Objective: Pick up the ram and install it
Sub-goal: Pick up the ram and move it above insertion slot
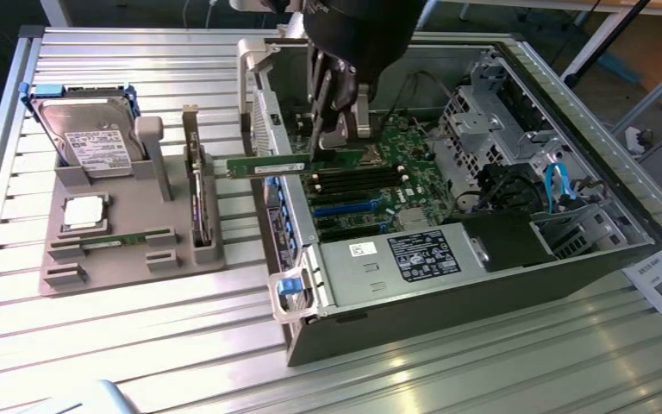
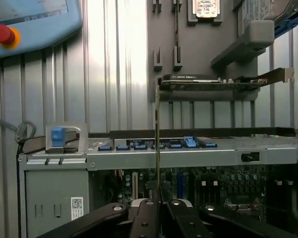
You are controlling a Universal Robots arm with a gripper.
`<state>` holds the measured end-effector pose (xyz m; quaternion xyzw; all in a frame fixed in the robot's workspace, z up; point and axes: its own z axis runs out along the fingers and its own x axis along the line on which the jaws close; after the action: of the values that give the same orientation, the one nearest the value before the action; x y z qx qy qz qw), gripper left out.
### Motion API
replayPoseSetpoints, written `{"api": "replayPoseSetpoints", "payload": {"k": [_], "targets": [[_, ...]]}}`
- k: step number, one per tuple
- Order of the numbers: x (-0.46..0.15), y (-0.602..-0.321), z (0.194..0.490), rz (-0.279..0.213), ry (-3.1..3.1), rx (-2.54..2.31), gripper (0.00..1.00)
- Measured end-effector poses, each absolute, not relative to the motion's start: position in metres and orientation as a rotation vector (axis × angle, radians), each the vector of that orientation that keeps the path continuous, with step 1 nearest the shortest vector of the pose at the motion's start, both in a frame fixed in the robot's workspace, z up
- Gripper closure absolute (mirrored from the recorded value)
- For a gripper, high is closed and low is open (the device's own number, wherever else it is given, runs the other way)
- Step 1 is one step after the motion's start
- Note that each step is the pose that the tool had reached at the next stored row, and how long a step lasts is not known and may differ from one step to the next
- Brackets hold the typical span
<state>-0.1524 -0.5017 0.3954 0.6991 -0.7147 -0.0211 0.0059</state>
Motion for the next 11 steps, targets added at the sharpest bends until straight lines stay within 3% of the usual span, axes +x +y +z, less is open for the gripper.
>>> {"api": "replayPoseSetpoints", "payload": {"k": [11], "targets": [[-0.122,-0.507,0.395,-0.066,-2.237,2.188,0.88]]}}
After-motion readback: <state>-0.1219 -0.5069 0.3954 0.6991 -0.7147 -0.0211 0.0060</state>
